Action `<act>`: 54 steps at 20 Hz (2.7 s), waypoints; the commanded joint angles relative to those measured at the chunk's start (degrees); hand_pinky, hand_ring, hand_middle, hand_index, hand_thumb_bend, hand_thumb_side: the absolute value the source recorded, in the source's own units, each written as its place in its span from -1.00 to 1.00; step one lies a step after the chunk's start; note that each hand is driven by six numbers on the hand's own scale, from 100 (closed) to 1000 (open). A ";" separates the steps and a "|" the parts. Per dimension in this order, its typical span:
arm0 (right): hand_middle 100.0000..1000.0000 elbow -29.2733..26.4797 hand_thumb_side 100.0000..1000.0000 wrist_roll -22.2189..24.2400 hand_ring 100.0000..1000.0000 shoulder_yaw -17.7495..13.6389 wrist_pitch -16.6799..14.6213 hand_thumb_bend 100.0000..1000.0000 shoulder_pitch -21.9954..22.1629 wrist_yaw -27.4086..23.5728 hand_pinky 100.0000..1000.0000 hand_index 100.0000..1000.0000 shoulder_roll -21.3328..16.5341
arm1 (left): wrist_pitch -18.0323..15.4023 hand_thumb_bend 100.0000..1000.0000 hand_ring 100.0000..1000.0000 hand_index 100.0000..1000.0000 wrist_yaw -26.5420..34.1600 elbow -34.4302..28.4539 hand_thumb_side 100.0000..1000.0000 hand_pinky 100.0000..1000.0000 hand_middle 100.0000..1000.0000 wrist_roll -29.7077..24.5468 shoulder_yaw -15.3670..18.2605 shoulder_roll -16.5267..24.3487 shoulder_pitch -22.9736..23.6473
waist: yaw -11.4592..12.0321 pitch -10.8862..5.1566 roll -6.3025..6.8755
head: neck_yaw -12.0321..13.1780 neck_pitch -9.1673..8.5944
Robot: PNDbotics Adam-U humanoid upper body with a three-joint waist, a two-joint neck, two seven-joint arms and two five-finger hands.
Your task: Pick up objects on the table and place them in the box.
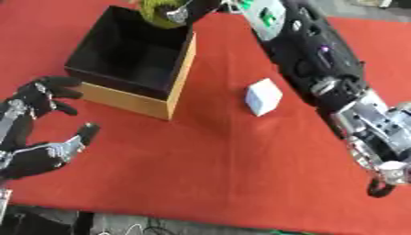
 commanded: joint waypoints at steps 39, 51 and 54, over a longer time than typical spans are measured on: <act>0.78 -22.53 -0.32 22.09 0.71 8.99 3.52 -0.24 16.61 -25.96 0.64 0.96 -25.89 | 0.31 -0.20 0.44 0.62 -1.08 -0.78 -0.49 0.17 0.48 2.41 2.78 1.79 1.53 | -9.47 -1.83 1.49 | 4.85 0.29; 0.74 -12.98 -0.34 19.72 0.69 7.34 1.56 -0.26 17.38 -19.77 0.62 0.94 -21.23 | 0.26 -0.21 0.44 0.62 -0.98 -0.76 -0.49 0.17 0.48 2.32 2.74 1.48 1.38 | -9.33 -1.58 1.50 | 5.15 0.29; 0.73 -11.00 -0.34 19.25 0.68 7.03 0.64 -0.26 17.45 -17.69 0.62 0.93 -20.27 | 0.27 -0.21 0.44 0.62 -0.97 -0.76 -0.49 0.17 0.48 2.32 2.76 1.44 1.41 | -9.19 -1.53 1.57 | 5.20 0.29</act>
